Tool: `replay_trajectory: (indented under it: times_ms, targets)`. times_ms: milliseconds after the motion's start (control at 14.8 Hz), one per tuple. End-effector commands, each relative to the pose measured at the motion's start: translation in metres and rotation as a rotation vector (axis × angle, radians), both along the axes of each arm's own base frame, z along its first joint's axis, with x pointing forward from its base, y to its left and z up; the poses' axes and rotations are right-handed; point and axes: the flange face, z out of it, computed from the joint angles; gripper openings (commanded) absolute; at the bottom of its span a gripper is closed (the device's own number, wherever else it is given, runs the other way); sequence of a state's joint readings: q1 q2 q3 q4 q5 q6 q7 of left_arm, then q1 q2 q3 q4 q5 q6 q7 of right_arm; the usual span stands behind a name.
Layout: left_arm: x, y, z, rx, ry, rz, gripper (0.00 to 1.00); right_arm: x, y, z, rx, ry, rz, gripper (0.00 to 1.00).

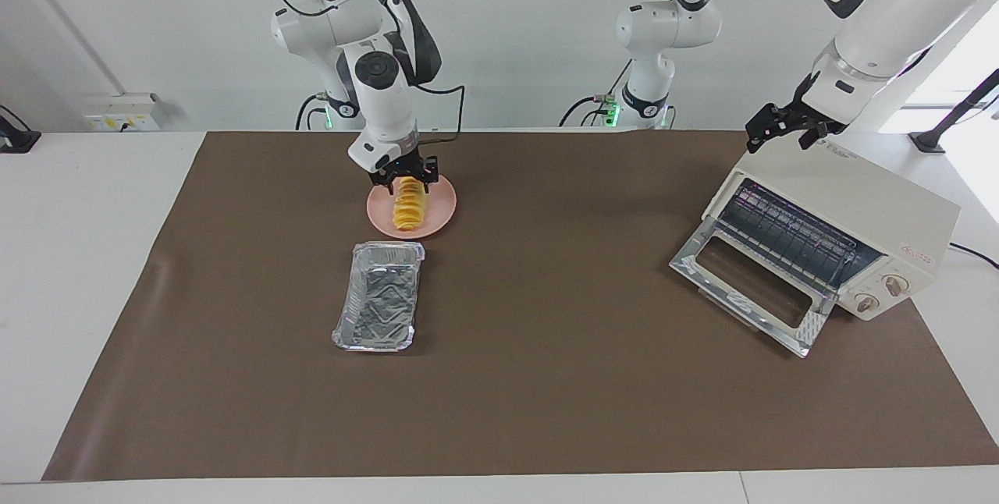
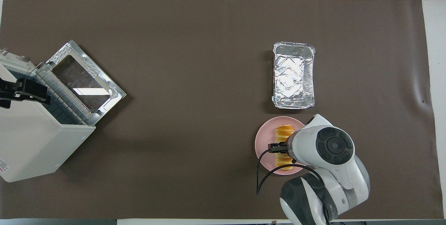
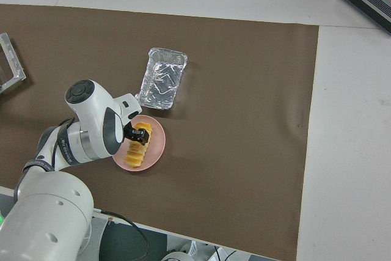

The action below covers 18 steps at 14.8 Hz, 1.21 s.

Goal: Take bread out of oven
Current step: 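Open the right gripper and withdraw it from the bread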

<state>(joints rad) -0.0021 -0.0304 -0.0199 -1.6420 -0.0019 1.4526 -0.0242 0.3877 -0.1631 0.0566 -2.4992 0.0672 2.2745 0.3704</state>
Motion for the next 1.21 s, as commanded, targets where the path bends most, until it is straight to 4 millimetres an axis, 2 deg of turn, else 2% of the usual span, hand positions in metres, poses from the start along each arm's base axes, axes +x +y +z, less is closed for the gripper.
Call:
replay_trajectory:
  times_ms: [0,135,337,404,472,606,809,1145]
  targets:
    - [-0.006,0.003,0.006,0.021,-0.008,0.0,1.0,0.011,0.003,0.015,0.02,-0.004,0.009,1.0]
    - [-0.006,0.003,0.006,0.021,-0.008,0.0,1.0,0.023,0.003,0.031,0.022,0.001,0.003,1.0]
    - [-0.006,0.003,0.006,0.021,-0.008,0.0,1.0,0.051,-0.022,0.072,0.029,0.005,-0.01,1.0]
    - [-0.006,0.003,0.006,0.021,-0.008,0.0,1.0,0.064,-0.039,0.092,0.036,0.004,0.015,1.0]
    - [-0.006,0.003,0.006,0.021,-0.008,0.0,1.0,0.079,-0.067,0.116,0.045,-0.005,0.033,1.0]
    - [-0.006,0.003,0.006,0.021,-0.008,0.0,1.0,0.094,-0.109,0.155,0.06,-0.045,0.054,1.0]
    - [-0.006,0.003,0.006,0.021,-0.008,0.0,1.0,0.102,-0.137,0.219,0.065,-0.051,0.076,1.0]
    - [-0.006,0.003,0.006,0.021,-0.008,0.0,1.0,0.107,-0.156,0.296,0.043,0.022,0.085,1.0]
